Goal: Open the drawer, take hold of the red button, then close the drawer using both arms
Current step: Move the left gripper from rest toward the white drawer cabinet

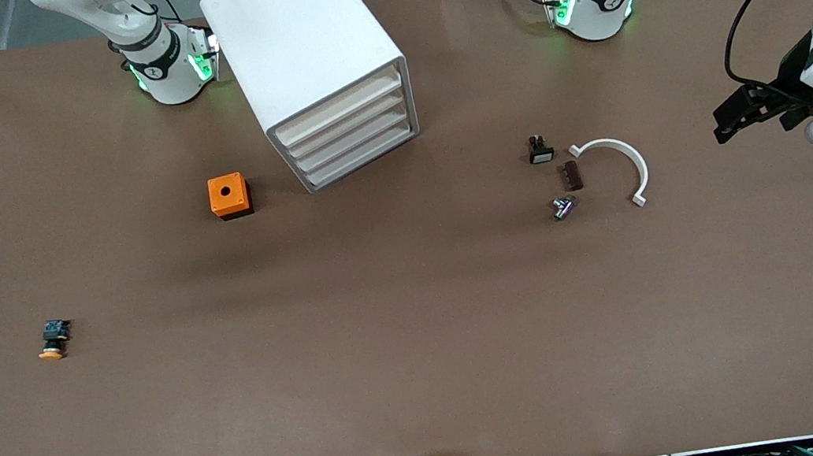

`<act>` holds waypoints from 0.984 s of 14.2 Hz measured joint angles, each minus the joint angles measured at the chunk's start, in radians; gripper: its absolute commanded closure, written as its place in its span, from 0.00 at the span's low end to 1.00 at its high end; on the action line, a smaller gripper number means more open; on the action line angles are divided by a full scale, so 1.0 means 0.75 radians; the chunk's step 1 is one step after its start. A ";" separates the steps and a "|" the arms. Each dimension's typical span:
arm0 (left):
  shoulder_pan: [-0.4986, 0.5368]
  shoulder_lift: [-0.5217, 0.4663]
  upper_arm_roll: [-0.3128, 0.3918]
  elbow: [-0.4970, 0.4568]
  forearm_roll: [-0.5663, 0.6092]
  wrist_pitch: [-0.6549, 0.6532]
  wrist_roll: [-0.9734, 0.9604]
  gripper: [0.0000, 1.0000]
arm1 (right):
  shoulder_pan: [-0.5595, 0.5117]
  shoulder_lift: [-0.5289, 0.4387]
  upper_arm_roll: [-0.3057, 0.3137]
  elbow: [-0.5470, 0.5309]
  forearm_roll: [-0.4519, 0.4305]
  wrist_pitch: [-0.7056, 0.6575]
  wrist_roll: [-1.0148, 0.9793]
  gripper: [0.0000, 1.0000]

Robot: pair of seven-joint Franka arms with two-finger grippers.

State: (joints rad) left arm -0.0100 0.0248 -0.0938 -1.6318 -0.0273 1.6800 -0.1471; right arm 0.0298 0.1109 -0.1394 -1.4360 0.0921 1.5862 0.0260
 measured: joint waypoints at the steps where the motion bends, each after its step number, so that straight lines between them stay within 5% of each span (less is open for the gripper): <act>1: -0.001 0.009 -0.006 0.000 0.000 -0.011 0.001 0.00 | -0.002 0.006 0.000 -0.001 0.000 0.000 0.000 0.00; 6: -0.008 0.111 -0.119 -0.002 -0.019 -0.088 0.008 0.00 | -0.028 0.034 -0.003 -0.002 -0.043 0.001 0.000 0.00; 14: -0.022 0.386 -0.252 -0.007 -0.484 -0.076 0.071 0.00 | -0.033 0.051 -0.003 -0.002 -0.078 0.000 0.000 0.00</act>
State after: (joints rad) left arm -0.0261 0.3146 -0.2827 -1.6371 -0.3901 1.6233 -0.0935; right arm 0.0050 0.1492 -0.1416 -1.4374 0.0336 1.5861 0.0262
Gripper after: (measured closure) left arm 0.000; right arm 0.000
